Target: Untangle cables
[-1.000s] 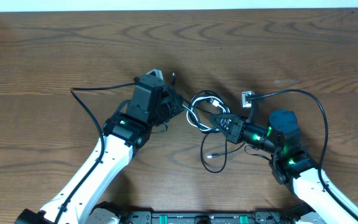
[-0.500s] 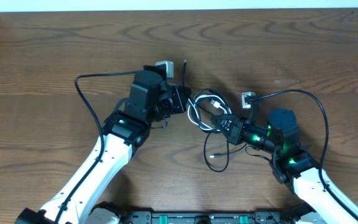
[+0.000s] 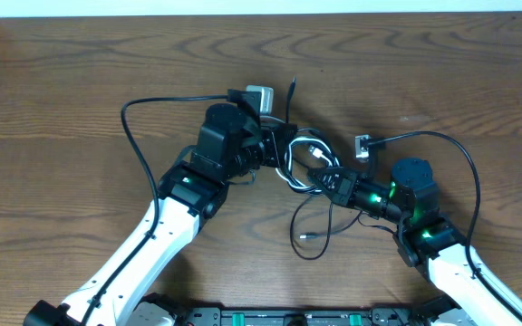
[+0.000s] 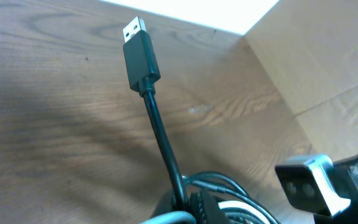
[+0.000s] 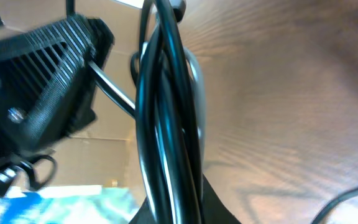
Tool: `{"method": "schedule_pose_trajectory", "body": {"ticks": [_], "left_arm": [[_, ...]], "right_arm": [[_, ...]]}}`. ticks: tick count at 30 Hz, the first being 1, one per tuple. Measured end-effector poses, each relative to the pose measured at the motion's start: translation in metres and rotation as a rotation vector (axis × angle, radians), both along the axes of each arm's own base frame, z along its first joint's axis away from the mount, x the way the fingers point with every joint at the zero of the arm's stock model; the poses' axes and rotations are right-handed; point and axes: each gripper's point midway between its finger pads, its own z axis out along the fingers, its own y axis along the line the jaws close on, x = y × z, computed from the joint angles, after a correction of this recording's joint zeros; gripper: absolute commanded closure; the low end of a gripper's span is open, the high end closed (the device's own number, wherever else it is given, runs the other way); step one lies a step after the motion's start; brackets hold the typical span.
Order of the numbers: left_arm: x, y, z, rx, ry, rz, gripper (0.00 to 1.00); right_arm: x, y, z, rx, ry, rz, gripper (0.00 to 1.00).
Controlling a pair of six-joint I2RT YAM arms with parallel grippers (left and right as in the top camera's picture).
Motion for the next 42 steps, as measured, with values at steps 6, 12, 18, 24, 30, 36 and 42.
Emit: {"method": "schedule_pose_trajectory", "body": {"ticks": [6, 12, 18, 24, 30, 36, 42], "left_arm": [[-0.020, -0.005, -0.021, 0.089, 0.046, -0.062, 0.92], [-0.029, -0.004, -0.032, 0.130, 0.079, -0.081, 0.92], [-0.039, 0.002, -0.047, 0.173, 0.146, -0.086, 0.92], [-0.044, -0.001, -0.049, 0.201, 0.127, -0.121, 0.32], [-0.035, 0.012, -0.055, 0.261, 0.108, -0.056, 0.06], [-0.014, 0.038, -0.059, 0.294, 0.136, 0.177, 0.06], [-0.021, 0.063, -0.076, 0.232, 0.341, 0.428, 0.06]], "right_arm": [[-0.003, 0.007, 0.016, 0.123, 0.076, 0.005, 0.99], [-0.007, 0.010, 0.021, 0.185, 0.162, 0.011, 0.99], [-0.007, 0.007, 0.020, 0.201, 0.196, 0.004, 0.99], [0.001, -0.004, 0.017, 0.205, 0.216, -0.044, 0.99], [0.005, -0.015, -0.006, 0.179, 0.340, -0.137, 0.99], [0.004, -0.019, -0.019, 0.179, 0.447, -0.195, 0.99], [0.007, -0.022, -0.021, 0.209, 0.508, -0.245, 0.99]]}}
